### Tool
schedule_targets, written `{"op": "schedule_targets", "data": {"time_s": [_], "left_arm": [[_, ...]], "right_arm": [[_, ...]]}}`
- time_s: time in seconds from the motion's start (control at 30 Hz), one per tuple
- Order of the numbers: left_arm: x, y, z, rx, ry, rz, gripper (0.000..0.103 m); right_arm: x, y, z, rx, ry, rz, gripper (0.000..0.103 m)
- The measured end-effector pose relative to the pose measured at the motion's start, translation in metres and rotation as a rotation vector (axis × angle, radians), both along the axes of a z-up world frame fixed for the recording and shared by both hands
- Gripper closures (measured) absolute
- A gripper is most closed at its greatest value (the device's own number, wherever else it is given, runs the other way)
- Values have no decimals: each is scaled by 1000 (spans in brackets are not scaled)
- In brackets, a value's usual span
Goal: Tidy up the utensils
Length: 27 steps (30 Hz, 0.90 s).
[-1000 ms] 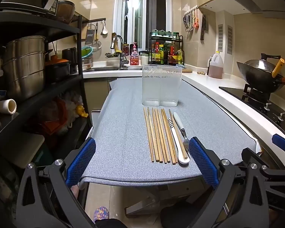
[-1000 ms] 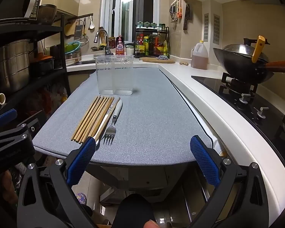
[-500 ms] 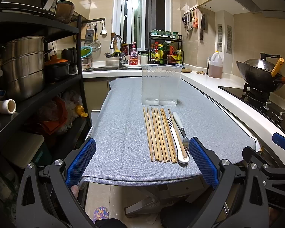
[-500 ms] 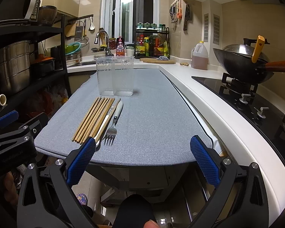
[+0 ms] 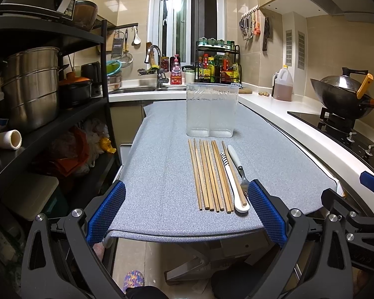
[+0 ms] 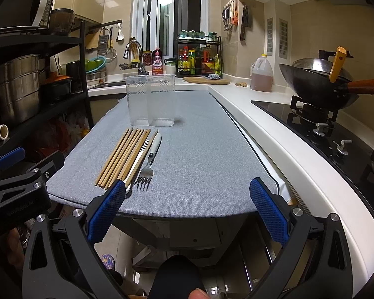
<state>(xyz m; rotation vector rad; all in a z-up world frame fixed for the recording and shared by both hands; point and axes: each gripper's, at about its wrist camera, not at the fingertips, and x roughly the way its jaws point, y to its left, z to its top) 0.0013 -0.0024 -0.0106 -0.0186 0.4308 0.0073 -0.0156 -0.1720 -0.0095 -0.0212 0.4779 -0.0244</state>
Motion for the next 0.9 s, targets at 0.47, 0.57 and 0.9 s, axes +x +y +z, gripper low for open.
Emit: {"op": "schedule_targets", "data": {"time_s": [0.47,0.57,0.9], "left_arm": [[1,2,-3,0,3,-1,8],[1,2,-3,0,3,-1,8],[1,2,-4,0,4,0,8]], "right_arm": [[0,-1,0,0,-1,1,5],[-1,-1,0,0,-1,0,5],[-1,0,0,0,-3,0,5]]}}
